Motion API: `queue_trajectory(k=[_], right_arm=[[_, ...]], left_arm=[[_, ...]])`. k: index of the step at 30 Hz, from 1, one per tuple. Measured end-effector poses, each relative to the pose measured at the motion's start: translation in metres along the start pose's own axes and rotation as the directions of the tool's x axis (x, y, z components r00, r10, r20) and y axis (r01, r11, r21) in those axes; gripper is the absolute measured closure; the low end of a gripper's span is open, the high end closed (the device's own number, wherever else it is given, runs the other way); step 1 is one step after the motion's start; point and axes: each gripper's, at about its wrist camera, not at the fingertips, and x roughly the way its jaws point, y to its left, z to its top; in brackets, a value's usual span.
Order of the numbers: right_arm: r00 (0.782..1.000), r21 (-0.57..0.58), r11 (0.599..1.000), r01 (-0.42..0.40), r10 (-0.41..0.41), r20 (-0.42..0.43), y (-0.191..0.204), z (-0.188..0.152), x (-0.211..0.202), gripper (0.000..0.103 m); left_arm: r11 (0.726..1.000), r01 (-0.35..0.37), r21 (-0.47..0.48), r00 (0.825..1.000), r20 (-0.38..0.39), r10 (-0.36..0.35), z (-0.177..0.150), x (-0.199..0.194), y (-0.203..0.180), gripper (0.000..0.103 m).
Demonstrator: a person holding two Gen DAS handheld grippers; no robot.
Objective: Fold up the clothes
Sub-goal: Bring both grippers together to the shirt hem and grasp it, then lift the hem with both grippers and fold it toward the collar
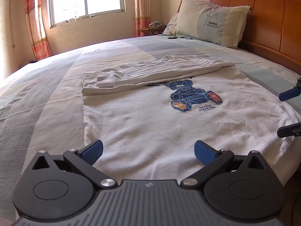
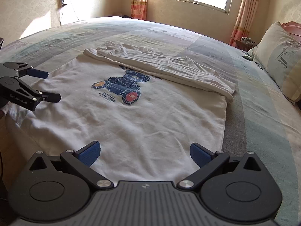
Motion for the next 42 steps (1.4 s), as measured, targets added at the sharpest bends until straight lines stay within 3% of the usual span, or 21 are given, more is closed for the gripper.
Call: queue_trajectory(k=[2,5,8,10,15,17,20,26,29,32,37,42], right_arm=[[0.999,-0.026,0.999,0.037,-0.037,-0.01,0.011,-0.015,-0.002,0.0],[0.996,0.041,0.995,0.086,-0.087,0.023,0.014,-0.03,-0.012,0.0],[0.991,0.089,0.988,0.124,-0.127,0.04,0.016,-0.037,-0.021,0.0],[0.986,0.053,0.989,0.141,-0.145,0.08,0.024,-0.04,-0.029,0.0],[0.974,-0.105,0.985,0.139,-0.117,0.194,0.056,-0.047,-0.047,0.0],[0.975,-0.206,0.969,0.139,-0.098,0.2,0.076,-0.05,-0.044,0.0],[0.975,-0.365,0.916,0.166,-0.098,0.197,0.103,-0.056,-0.035,0.0],[0.945,-0.595,0.737,0.321,-0.207,0.253,0.135,-0.064,-0.016,0.0],[0.932,-0.664,0.656,0.36,-0.223,0.285,0.143,-0.065,-0.017,0.0],[0.9,-0.65,0.626,0.431,-0.246,0.36,0.144,-0.06,-0.026,0.0],[0.85,-0.559,0.651,0.514,-0.296,0.437,0.133,-0.044,-0.037,0.0],[0.863,-0.544,0.683,0.487,-0.278,0.422,0.126,-0.041,-0.038,0.0]], left_arm=[[0.998,0.02,0.059,1.0,0.013,-0.02,-0.006,-0.011,-0.013,0.001],[0.992,0.027,0.121,1.0,-0.003,-0.026,-0.023,-0.016,-0.029,0.0],[0.998,0.025,0.058,0.999,0.031,-0.027,-0.032,-0.026,-0.024,0.001],[0.999,0.034,0.032,0.998,0.043,-0.035,-0.034,-0.034,-0.018,0.001],[0.99,0.043,0.132,0.996,0.073,-0.053,-0.044,-0.056,-0.035,0.001],[0.98,0.058,0.188,0.995,0.068,-0.071,-0.049,-0.06,-0.046,0.001],[0.957,0.075,0.28,0.995,0.046,-0.092,-0.057,-0.061,-0.064,0.001],[0.902,0.068,0.427,0.995,0.041,-0.094,-0.065,-0.056,-0.088,0.001],[0.879,0.07,0.471,0.992,0.061,-0.111,-0.063,-0.055,-0.098,0.001],[0.858,0.061,0.509,0.988,0.094,-0.126,-0.057,-0.052,-0.108,0.001],[0.847,-0.005,0.532,0.985,0.146,-0.086,-0.046,-0.043,-0.115,0.001],[0.858,-0.072,0.508,0.978,0.204,-0.038,-0.034,-0.047,-0.108,0.001]])
